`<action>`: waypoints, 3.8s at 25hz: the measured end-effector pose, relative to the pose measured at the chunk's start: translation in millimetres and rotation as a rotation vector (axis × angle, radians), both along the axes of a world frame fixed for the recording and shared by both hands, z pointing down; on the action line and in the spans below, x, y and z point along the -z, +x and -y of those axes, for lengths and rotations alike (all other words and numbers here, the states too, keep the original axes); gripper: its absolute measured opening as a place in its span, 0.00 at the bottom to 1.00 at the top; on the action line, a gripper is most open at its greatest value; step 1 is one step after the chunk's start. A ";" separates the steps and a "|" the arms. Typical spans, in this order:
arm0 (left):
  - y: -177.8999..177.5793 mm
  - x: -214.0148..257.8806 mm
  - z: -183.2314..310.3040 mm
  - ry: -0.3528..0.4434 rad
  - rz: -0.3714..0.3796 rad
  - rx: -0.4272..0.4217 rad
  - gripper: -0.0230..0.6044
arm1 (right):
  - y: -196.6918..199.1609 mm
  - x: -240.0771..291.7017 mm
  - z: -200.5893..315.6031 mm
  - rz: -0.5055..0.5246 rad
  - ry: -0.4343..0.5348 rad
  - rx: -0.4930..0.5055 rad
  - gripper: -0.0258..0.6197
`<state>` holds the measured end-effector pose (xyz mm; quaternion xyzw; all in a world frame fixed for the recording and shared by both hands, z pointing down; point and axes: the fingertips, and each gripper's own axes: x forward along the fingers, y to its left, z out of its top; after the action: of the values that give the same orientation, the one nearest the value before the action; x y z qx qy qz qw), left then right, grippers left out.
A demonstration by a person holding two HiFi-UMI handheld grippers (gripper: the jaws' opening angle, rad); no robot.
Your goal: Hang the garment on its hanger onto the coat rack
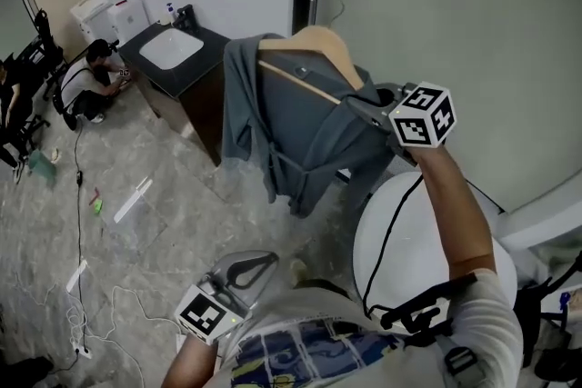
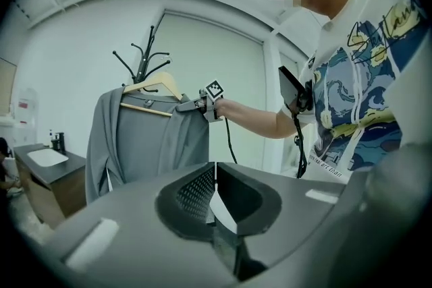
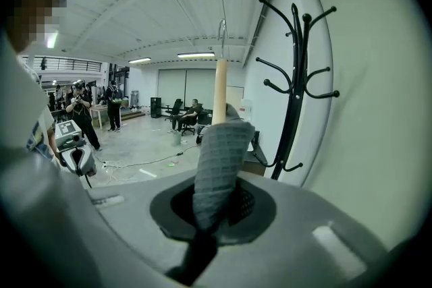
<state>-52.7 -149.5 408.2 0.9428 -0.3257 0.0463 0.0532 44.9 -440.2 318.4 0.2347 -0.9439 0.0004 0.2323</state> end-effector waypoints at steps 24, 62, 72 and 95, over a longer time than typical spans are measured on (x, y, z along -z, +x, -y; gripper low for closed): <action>-4.1 -10.7 132.7 -0.047 0.011 0.180 0.06 | -54.9 -46.8 228.7 -0.047 -0.057 0.018 0.06; -38.4 -4.1 13.5 -0.047 -0.014 0.091 0.06 | -24.2 -33.0 57.4 -0.025 0.243 -0.159 0.28; -50.1 -13.2 -59.9 -0.071 -0.036 0.022 0.06 | -27.8 -73.5 -108.1 0.000 0.177 -0.161 0.16; -48.0 -31.8 -139.1 -0.082 -0.029 -0.057 0.06 | -53.0 -139.9 -334.1 0.061 0.021 -0.120 0.04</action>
<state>-100.7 -10.5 440.0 0.9493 -0.2958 0.0472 0.0951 -8.1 -106.1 458.3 0.2932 -0.9347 0.0114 0.2004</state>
